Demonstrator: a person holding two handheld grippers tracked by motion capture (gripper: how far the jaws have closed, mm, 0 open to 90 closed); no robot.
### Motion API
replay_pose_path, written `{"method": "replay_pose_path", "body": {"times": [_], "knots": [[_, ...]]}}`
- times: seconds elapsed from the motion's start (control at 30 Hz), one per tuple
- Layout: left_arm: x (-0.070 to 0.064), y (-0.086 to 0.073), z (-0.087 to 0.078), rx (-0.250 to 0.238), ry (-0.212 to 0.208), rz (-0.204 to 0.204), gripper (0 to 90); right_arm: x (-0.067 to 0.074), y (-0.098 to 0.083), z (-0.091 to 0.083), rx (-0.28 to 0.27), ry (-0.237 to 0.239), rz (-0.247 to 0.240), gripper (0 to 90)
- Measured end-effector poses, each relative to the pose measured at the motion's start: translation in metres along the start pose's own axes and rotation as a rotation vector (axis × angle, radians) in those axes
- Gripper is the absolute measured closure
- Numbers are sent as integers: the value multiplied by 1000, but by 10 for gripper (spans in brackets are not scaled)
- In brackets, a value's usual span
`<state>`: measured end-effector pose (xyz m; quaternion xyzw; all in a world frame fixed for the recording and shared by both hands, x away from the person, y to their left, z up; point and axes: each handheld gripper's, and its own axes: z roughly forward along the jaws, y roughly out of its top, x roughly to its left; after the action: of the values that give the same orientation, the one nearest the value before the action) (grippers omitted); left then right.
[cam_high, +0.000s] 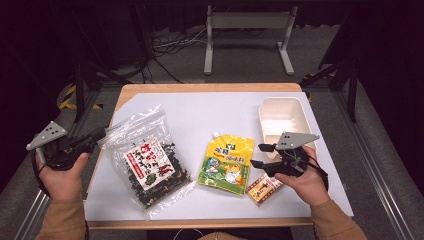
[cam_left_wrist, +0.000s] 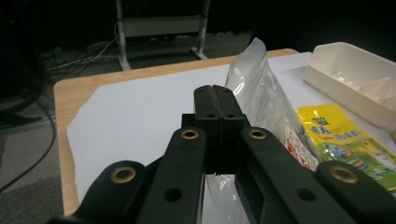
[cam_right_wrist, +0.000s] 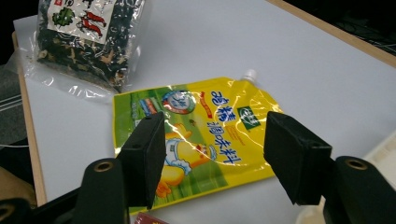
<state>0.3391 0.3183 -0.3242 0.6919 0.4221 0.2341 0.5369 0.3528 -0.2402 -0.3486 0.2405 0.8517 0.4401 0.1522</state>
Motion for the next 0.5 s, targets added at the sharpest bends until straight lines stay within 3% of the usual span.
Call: {"method": "replay_pose_path", "body": {"times": [0.1, 0.2, 0.23, 0.5], "knots": [[-7, 4, -5, -18, -22, 17, 900, 6, 9, 7, 6, 23, -21, 389], [-12, 7, -9, -26, -35, 36, 900, 12, 21, 16, 14, 44, -63, 393], [-16, 9, -10, -31, -43, 46, 900, 17, 33, 22, 30, 66, -93, 395], [-24, 14, -15, -58, -85, 73, 900, 27, 68, 43, 23, 142, -147, 393]]}}
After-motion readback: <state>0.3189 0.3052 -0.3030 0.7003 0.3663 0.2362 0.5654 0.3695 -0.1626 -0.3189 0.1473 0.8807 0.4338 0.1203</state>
